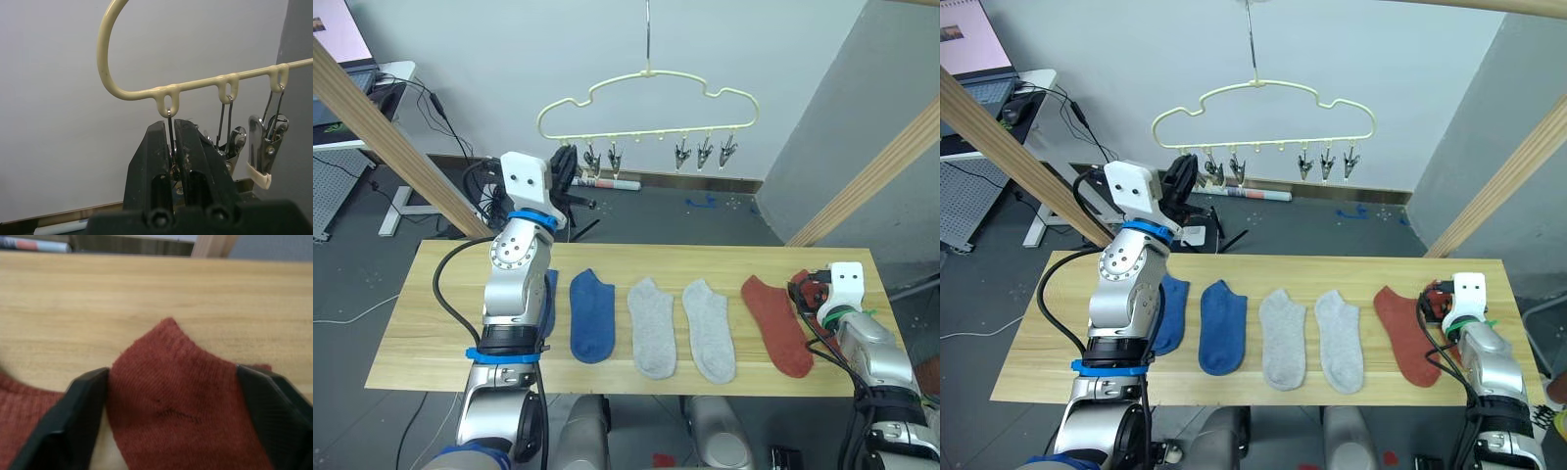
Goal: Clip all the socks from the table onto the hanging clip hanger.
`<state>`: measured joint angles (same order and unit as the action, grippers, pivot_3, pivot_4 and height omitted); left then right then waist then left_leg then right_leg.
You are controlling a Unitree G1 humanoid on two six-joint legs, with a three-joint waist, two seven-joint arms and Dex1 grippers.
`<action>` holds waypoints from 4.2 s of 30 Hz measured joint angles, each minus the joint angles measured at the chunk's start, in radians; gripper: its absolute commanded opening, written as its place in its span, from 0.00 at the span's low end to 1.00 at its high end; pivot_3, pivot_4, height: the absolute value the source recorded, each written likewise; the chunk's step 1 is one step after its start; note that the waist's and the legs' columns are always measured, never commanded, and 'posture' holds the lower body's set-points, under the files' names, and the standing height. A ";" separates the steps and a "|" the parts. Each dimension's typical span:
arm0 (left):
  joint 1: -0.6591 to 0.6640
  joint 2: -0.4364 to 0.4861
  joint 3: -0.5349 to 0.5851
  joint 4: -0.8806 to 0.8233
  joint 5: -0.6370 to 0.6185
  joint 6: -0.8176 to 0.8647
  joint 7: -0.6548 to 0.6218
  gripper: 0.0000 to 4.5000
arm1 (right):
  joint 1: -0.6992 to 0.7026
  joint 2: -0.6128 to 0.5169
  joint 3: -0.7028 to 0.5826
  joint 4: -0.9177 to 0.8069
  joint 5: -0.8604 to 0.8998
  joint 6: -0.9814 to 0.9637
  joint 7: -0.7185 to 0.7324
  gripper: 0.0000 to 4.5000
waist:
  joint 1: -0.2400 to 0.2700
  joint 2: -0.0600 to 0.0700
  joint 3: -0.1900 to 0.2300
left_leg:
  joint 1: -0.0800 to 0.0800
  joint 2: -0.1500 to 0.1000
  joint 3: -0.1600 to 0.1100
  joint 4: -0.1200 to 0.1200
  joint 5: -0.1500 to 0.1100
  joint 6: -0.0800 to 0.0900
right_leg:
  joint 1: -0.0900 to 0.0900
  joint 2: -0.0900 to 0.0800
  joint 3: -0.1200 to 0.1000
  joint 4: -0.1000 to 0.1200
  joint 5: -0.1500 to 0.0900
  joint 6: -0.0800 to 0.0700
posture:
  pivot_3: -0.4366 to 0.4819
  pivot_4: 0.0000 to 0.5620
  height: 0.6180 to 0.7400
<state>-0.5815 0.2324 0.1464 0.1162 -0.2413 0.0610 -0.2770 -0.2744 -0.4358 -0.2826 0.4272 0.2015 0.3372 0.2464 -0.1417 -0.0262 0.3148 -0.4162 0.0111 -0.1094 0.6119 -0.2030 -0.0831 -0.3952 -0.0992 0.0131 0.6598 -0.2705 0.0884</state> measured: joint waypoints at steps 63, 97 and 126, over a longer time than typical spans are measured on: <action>0.026 0.061 0.087 -0.214 -0.349 0.431 -0.105 0.00 | -0.505 0.459 0.526 -0.148 -0.140 -0.080 0.229 0.01 | 0.011 -0.006 0.008 | -0.012 0.003 0.000 0.001 0.000 -0.001 | -0.016 0.004 0.003 0.006 0.001 0.000 | 0.30 0.56 1.00; 0.215 0.070 -0.048 -0.387 -0.108 0.250 -0.076 0.42 | -0.429 0.330 0.558 -0.266 -0.179 -0.074 0.325 0.56 | 0.015 -0.006 0.008 | -0.013 0.003 0.000 0.002 0.000 -0.001 | -0.016 0.004 0.003 0.006 0.001 0.000 | 0.28 0.56 1.00; 0.029 -0.072 -0.090 0.035 0.109 -0.096 0.069 0.42 | -0.297 0.025 0.427 -0.750 -0.011 0.211 0.449 0.56 | 0.002 -0.007 0.009 | -0.014 0.003 -0.002 0.016 0.000 0.000 | -0.016 0.005 0.003 0.019 0.001 0.000 | 0.18 0.59 1.00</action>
<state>-0.5528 0.1607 0.0560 0.1512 -0.1321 -0.0350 -0.2076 -0.5715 -0.4107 0.1447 -0.3231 0.1909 0.5484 0.6953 -0.1402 -0.0330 0.3235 -0.4304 0.0137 -0.1115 0.6283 -0.2027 -0.0833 -0.4110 -0.0939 0.0165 0.6789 -0.2694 0.0882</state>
